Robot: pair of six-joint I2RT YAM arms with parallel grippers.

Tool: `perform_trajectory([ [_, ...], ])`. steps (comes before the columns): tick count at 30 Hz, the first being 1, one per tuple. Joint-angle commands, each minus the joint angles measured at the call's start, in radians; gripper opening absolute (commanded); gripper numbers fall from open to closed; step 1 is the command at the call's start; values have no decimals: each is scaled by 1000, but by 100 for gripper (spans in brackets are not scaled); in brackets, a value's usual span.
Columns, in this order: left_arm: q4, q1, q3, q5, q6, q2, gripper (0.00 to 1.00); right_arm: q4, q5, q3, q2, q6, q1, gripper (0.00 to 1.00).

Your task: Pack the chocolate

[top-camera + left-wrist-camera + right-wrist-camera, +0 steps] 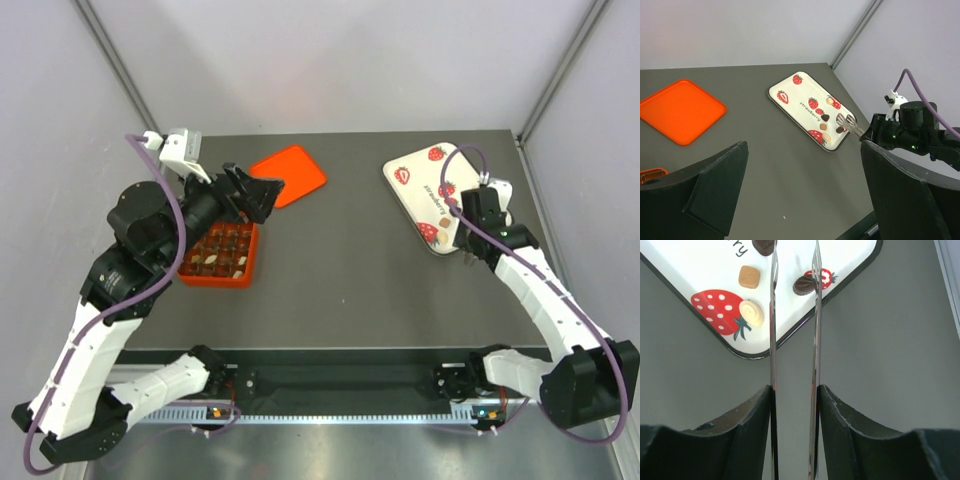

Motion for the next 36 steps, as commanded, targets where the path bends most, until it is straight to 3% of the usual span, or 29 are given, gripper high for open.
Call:
perform_trajectory([
  [1,71,3,6,12,-7,-14,99,77,-23,-4,-17,-41,-18,42],
  [10,65,3,20,6,2,1,99,210,-100,-20,43,-72,-35,44],
  [36,60,3,33,-2,10,26,99,323,-125,-27,221,-83,-67,43],
])
